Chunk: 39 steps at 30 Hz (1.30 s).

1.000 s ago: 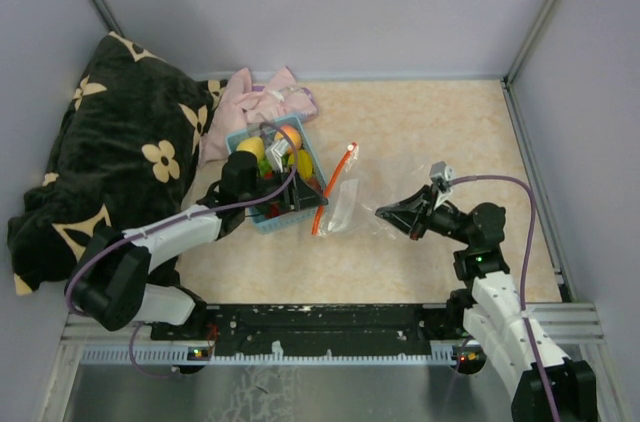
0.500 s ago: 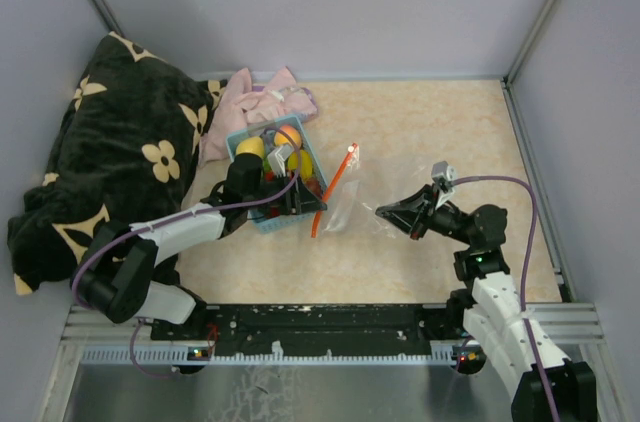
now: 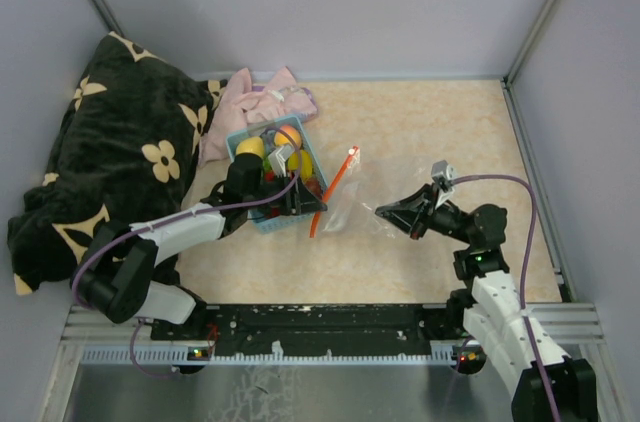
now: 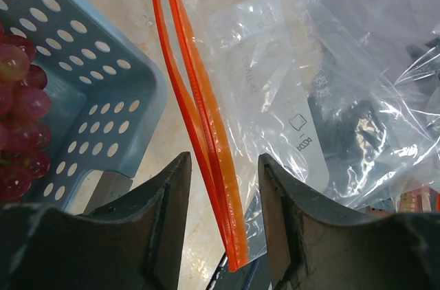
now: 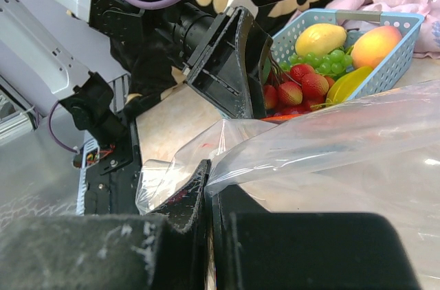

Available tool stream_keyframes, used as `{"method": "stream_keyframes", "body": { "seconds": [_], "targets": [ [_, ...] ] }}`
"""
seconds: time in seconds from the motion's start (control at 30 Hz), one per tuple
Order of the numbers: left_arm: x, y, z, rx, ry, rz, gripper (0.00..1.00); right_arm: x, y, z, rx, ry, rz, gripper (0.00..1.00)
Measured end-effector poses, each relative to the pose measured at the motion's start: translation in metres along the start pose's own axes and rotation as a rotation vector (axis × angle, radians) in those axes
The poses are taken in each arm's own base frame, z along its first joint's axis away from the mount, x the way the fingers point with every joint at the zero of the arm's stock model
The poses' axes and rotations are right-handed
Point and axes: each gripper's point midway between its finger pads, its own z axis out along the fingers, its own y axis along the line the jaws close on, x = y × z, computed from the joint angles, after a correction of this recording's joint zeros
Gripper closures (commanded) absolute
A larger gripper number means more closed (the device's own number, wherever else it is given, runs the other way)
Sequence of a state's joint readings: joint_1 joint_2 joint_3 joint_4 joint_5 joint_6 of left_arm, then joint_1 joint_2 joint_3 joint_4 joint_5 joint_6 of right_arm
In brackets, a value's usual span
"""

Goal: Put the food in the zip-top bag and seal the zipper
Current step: Open the zipper of the food storage bag.

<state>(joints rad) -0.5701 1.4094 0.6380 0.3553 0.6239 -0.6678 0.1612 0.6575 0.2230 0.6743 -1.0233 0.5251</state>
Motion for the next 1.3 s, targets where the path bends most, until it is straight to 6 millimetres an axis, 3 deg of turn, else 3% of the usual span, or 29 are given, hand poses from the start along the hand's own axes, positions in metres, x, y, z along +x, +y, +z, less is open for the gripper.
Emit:
{"method": "stream_keyframes", "body": {
  "seconds": [0.2,0.33,0.37,0.4,0.53,0.63,0.97,1.17,1.3],
  "targets": [
    [0.0,-0.001,0.0,0.003,0.0,0.003,0.8,0.0,-0.001,0.001,0.0,0.0,-0.001,1.0],
    [-0.002,0.0,-0.003,-0.019,-0.012,0.025,1.0,0.003,-0.003,0.0,0.007,0.009,0.004,1.0],
    [-0.003,0.0,-0.005,-0.024,-0.017,0.037,1.0,0.004,-0.004,0.0,0.01,0.012,0.006,1.0],
    [-0.004,-0.001,-0.006,-0.027,-0.021,0.042,1.0,0.006,-0.005,0.0,0.015,0.016,0.011,0.94],
    [-0.01,-0.003,-0.008,-0.033,-0.042,0.069,1.0,0.013,-0.013,-0.001,0.055,0.038,0.046,0.58],
    [-0.012,-0.002,-0.01,-0.051,-0.054,0.082,1.0,0.018,-0.024,-0.001,0.117,0.067,0.09,0.46],
    [-0.029,-0.004,-0.016,-0.12,-0.127,0.157,1.0,0.004,-0.07,-0.015,0.488,0.195,0.22,0.38],
    [-0.033,-0.006,-0.011,-0.17,-0.147,0.215,1.0,0.015,-0.095,-0.041,0.729,0.327,0.298,0.36],
    [-0.033,-0.008,-0.007,-0.201,-0.159,0.253,1.0,0.019,-0.098,-0.048,0.801,0.396,0.326,0.35]
  ]
}}
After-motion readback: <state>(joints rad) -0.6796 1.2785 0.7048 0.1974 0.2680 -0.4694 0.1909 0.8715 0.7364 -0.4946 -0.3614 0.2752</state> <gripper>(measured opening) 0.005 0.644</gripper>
